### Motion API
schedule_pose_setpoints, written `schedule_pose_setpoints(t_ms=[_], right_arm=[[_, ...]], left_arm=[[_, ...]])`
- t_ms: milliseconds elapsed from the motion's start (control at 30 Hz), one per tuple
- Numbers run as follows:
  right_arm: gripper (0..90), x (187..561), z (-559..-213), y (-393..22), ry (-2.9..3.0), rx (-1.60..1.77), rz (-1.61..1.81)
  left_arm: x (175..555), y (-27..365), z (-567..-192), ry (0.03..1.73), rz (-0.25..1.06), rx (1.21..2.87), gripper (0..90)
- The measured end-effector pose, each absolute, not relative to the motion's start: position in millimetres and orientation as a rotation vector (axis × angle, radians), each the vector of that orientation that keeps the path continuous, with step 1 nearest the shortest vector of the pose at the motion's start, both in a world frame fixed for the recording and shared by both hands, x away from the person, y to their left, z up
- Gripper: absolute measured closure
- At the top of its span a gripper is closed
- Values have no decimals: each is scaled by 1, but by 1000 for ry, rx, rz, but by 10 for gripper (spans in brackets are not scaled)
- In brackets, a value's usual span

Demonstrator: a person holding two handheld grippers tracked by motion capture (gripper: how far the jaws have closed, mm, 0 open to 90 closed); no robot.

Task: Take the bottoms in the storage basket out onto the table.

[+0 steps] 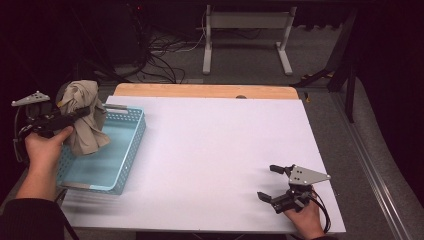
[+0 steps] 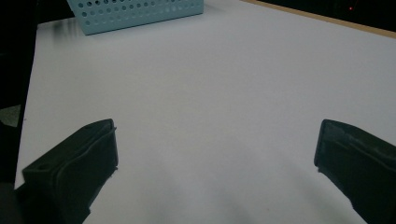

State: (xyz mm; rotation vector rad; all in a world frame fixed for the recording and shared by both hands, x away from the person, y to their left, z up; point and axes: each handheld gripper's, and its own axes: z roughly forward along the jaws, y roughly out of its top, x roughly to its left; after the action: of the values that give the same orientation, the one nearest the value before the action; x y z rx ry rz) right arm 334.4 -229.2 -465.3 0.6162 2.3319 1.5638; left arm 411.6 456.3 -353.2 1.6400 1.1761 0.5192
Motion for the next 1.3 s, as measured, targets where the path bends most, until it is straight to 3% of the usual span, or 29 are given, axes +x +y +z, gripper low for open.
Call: schedule_pose_setpoints(t_ms=[900,1300], right_arm=[[1,334,-465,-230,2331,619,1566],[1,334,-465,-230,2331,615,1567]], left_arm=[[397,419,-330,1042,508,1603,646],[389,384,-310,936,493,1619,644]])
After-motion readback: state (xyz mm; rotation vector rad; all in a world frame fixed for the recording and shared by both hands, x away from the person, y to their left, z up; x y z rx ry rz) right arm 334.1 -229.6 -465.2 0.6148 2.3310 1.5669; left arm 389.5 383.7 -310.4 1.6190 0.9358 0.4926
